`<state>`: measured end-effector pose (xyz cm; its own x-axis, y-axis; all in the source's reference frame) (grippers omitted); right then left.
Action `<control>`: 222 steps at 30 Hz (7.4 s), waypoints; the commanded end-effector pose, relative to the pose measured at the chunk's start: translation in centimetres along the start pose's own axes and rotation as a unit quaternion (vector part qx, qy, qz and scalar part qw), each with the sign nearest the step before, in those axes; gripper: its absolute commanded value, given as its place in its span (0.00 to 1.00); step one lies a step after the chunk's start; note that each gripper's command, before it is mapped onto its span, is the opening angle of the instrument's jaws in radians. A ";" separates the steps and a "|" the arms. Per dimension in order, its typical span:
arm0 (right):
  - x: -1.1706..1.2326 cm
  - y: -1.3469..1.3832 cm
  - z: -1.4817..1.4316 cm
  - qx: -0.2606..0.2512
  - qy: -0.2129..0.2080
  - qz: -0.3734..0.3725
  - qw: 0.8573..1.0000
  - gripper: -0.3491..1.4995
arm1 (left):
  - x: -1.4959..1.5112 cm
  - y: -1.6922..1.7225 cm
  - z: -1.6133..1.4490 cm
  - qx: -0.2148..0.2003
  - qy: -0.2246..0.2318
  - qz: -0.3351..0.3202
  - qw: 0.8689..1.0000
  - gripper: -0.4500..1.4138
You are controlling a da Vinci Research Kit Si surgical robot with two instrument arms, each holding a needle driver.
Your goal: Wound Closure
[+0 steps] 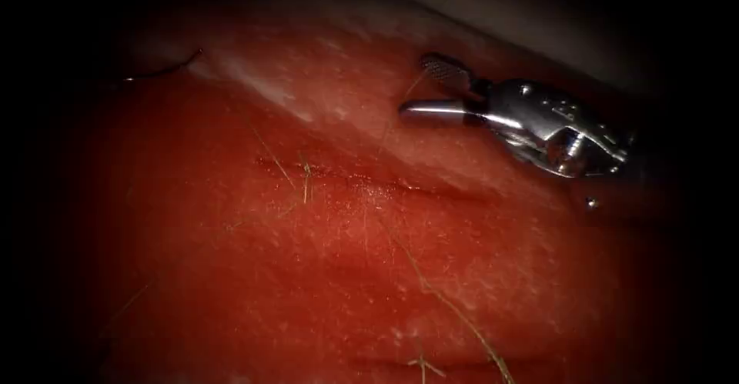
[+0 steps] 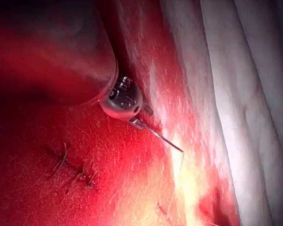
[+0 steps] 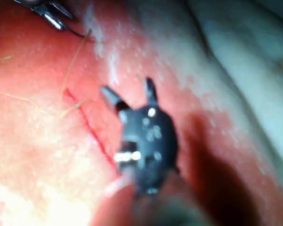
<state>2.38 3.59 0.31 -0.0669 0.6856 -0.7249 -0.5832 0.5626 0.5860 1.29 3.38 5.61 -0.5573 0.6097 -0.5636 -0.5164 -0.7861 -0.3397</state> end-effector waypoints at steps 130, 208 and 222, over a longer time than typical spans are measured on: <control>-0.31 -1.39 0.56 0.252 -0.056 -0.310 0.915 0.61 | 1.78 2.65 0.57 -0.161 0.263 0.448 0.839 0.05; -0.51 -0.27 0.84 0.131 -0.198 -0.069 0.969 0.00 | 2.35 3.49 0.63 0.092 0.163 0.389 0.902 0.50; -0.49 -0.31 0.78 0.132 -0.199 -0.069 0.969 0.00 | 2.37 3.18 0.32 0.066 0.191 0.400 0.894 0.05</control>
<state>3.14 3.40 0.73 0.3473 0.6917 -0.6332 -0.3358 0.7222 0.6047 -1.81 2.39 3.38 -0.5325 -0.2435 -0.8106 -0.1371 -0.9202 0.3665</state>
